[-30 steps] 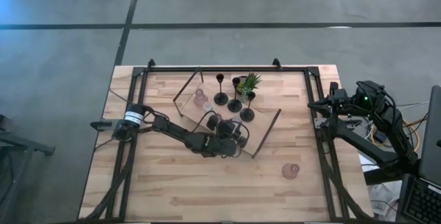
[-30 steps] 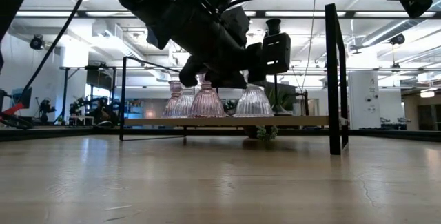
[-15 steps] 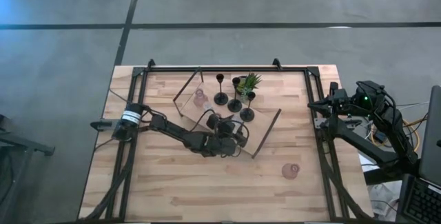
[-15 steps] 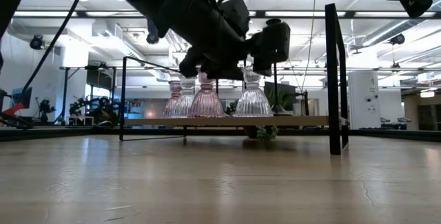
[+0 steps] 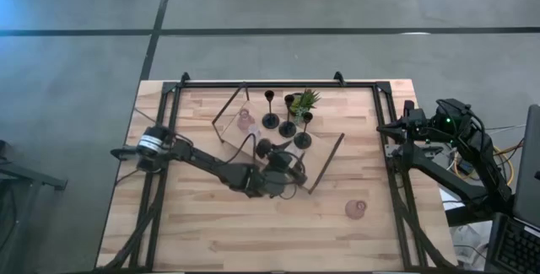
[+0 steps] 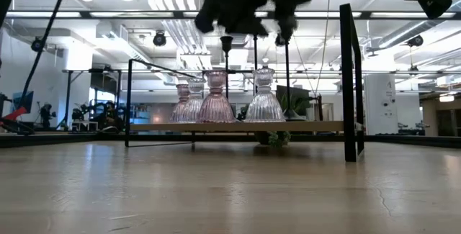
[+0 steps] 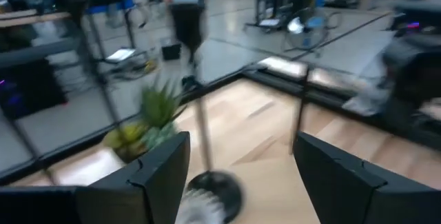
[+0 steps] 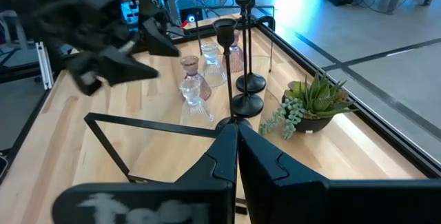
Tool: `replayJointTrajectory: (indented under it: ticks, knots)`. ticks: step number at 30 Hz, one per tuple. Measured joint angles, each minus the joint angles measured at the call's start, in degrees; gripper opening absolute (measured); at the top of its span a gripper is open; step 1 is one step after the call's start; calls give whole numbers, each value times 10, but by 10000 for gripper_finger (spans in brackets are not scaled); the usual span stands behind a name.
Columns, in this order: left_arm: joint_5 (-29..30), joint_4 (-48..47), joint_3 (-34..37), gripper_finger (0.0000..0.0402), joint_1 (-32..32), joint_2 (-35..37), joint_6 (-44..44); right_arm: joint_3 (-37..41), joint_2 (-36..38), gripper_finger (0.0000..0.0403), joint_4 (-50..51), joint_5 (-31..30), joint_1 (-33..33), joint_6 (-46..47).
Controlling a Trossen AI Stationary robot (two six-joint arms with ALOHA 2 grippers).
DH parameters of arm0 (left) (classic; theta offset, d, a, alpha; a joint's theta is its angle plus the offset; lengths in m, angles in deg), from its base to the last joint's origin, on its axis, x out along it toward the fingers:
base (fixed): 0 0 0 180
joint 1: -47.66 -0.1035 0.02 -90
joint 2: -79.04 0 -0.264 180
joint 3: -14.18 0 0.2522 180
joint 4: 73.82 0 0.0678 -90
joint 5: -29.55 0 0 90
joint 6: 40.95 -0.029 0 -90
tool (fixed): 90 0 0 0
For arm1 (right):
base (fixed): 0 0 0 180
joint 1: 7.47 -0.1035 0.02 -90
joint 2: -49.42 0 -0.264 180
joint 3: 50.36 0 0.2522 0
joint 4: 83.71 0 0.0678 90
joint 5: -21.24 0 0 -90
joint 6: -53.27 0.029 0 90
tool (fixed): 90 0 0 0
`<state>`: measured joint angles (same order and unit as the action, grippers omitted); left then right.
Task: Pick & Place candle stick holders
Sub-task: Adjust the glass candle holders on the shelf
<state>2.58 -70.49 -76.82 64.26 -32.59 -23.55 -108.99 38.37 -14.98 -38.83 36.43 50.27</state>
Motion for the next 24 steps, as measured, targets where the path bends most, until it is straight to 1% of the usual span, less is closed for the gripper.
replayJointTrajectory:
  ticks: [4, 8, 13, 16, 21, 23, 24]
  knots:
    - [-28, 2, -20, 252, 18, 1, -26, 0, 0, 8, 0, 0, 0, 0]
    - [-55, -2, -3, 219, 21, -1, 1, 0, 0, 8, 0, 0, 0, 0]
    - [-89, -1, 28, 161, 20, -3, 36, 0, 0, 8, 0, 0, 0, 0]
    - [-116, -1, 36, 121, 18, -3, 37, 0, 0, 8, 0, 0, 0, 0]
    - [-135, 20, 48, 48, 6, -3, 36, 0, 0, 8, 0, 0, 0, 0]
    - [-163, 39, 55, 17, -4, -3, 38, 0, 0, 8, 0, 0, 0, 0]
    - [-179, 50, 59, 9, -10, -6, 43, 0, 0, 8, 0, 0, 0, 0]
